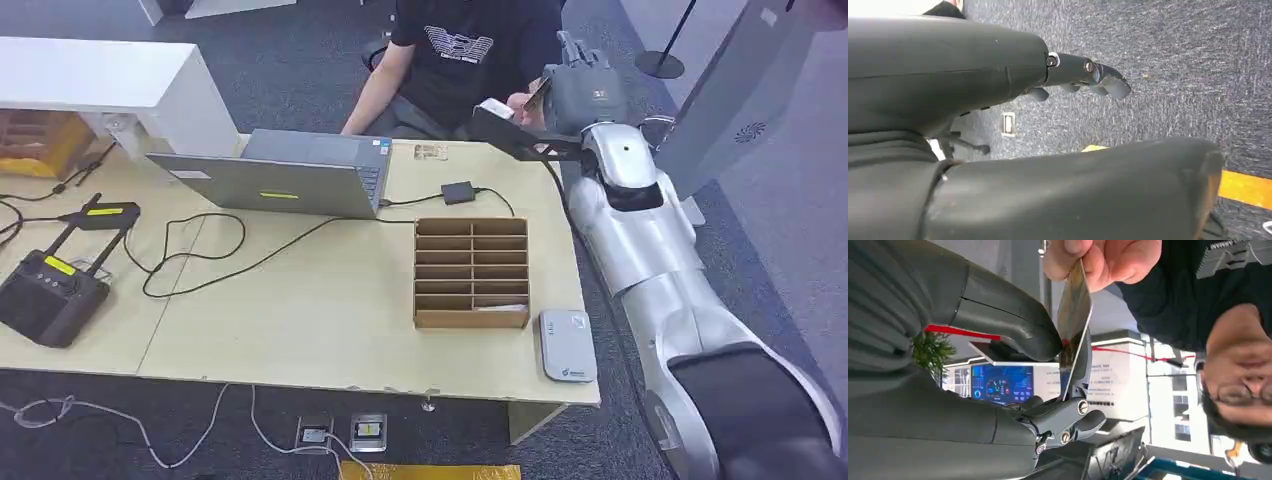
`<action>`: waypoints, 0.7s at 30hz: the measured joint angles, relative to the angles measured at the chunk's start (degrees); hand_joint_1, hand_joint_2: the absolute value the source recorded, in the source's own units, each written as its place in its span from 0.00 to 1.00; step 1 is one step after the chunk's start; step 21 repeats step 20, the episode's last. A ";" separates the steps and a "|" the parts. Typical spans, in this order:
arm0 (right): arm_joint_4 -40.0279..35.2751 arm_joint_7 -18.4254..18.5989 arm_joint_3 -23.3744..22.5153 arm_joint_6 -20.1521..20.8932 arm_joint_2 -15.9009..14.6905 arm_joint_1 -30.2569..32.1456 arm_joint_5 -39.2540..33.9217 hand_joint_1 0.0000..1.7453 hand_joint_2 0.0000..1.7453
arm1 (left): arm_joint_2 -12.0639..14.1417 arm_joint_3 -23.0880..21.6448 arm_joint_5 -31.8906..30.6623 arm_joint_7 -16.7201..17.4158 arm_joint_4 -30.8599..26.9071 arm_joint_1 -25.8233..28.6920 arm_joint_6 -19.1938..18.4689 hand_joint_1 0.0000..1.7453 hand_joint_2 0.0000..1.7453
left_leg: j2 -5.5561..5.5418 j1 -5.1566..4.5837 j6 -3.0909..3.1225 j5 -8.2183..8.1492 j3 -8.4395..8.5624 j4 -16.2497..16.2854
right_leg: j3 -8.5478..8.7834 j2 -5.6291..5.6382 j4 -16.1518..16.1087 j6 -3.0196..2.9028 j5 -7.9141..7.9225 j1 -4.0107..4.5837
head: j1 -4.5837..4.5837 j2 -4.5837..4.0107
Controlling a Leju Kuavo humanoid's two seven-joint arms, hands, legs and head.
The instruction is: Pass the card to the sensor for recognition and then transmit it.
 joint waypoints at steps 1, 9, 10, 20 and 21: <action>0.65 0.04 0.11 -0.07 -0.04 0.00 -0.13 1.00 1.00 | 0.04 -0.02 -0.09 -0.02 0.00 0.00 -0.13 0.00 0.00 | 0.00 0.00 0.00 0.00 0.00 0.00 | 0.00 0.01 0.00 0.00 0.00 0.00 | 0.00 0.00; 3.41 0.48 0.33 -1.84 -0.66 0.03 -0.35 1.00 1.00 | 0.48 -0.50 -1.11 -0.72 0.00 -0.02 -0.76 0.00 0.00 | 0.01 0.00 0.00 0.00 -0.01 0.01 | -0.03 0.02 0.00 0.00 0.00 0.00 | 0.00 0.00; 3.67 0.52 0.33 -2.10 -0.76 0.02 -0.41 0.98 1.00 | 0.50 -0.65 -1.16 -0.76 0.00 -0.02 -0.81 0.00 0.00 | 0.01 0.00 0.00 0.00 0.00 0.01 | -0.03 0.03 0.00 0.00 0.00 0.00 | 0.00 0.00; 5.70 0.02 1.16 -5.79 -1.62 0.26 -1.51 0.00 0.00 | 0.63 -1.66 -1.88 -1.42 0.00 -0.02 -0.96 0.00 0.00 | 0.15 0.00 0.00 -0.01 0.02 0.01 | -0.05 0.17 0.00 0.00 0.00 0.00 | 0.00 0.00; 5.70 0.02 1.16 -5.79 -1.62 0.26 -1.51 0.00 0.00 | 0.63 -1.66 -1.88 -1.42 0.00 -0.02 -0.96 0.00 0.00 | 0.15 0.00 0.00 -0.01 0.02 0.01 | -0.05 0.17 0.00 0.00 0.00 0.00 | 0.00 0.00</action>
